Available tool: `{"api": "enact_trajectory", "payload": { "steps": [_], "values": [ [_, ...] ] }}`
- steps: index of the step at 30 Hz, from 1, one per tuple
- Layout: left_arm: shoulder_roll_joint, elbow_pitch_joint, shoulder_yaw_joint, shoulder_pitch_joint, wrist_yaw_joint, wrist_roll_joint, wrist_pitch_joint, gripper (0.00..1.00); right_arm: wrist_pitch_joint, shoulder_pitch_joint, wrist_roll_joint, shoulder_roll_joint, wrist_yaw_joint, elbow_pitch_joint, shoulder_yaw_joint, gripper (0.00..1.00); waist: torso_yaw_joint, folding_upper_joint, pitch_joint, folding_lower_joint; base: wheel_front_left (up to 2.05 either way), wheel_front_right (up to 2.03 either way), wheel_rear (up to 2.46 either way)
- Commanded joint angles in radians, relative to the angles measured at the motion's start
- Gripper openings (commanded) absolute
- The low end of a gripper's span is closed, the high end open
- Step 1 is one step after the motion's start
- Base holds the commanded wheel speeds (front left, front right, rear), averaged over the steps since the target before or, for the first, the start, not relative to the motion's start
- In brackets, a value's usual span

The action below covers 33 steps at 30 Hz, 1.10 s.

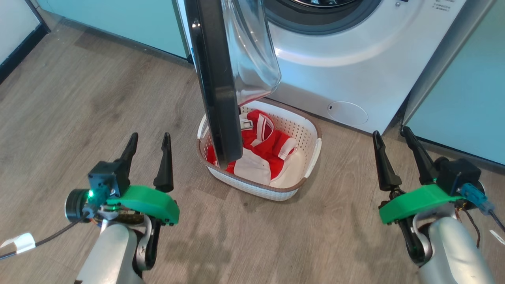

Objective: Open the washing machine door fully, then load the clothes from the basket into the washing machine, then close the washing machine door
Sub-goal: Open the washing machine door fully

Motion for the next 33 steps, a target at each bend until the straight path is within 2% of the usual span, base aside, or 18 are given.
{"api": "enact_trajectory", "payload": {
  "steps": [1, 8, 9, 10, 21, 29, 33],
  "values": [
    [0.025, -0.036, 0.034, -0.022, 0.009, -0.007, 0.001, 1.00, -0.010, -0.030, -0.009, 0.003, 0.000, -0.026, 0.021, 1.00, 0.000, 0.0000, -0.001, 0.0000, 0.00, 0.00, 0.00],
    [0.029, -0.034, 0.033, -0.023, 0.014, -0.012, 0.002, 1.00, -0.010, -0.033, -0.006, 0.006, 0.000, -0.022, 0.024, 1.00, 0.001, 0.0000, -0.003, 0.0000, 0.00, 0.00, 0.00],
    [0.030, -0.033, 0.031, -0.023, 0.011, -0.013, 0.005, 0.82, -0.010, -0.035, -0.006, 0.006, 0.000, -0.021, 0.026, 1.00, 0.001, 0.0000, -0.003, 0.0000, 0.00, 0.00, 0.00],
    [0.030, -0.034, 0.028, -0.023, 0.005, -0.018, 0.008, 0.00, -0.010, -0.036, -0.005, 0.006, 0.000, -0.021, 0.027, 1.00, 0.001, 0.0000, -0.003, 0.0000, 0.00, 0.00, 0.00],
    [0.034, -0.076, 0.038, -0.051, 0.017, -0.014, -0.020, 0.00, -0.010, -0.044, -0.004, 0.004, 0.000, -0.026, 0.028, 1.00, 0.009, 0.0000, -0.002, 0.0000, 0.00, 0.00, 0.00],
    [0.061, -0.270, 0.065, -0.153, 0.034, 0.046, -0.049, 0.00, -0.010, -0.041, 0.001, 0.004, 0.000, -0.030, 0.026, 1.00, 0.009, 0.0000, -0.013, 0.0000, 0.00, 0.00, 0.00],
    [0.051, -0.388, 0.059, -0.207, 0.042, 0.075, -0.054, 0.00, -0.010, -0.042, 0.004, 0.006, 0.000, -0.034, 0.024, 1.00, 0.004, 0.0000, -0.013, 0.0000, 0.00, 0.00, 0.00]
  ]
}}
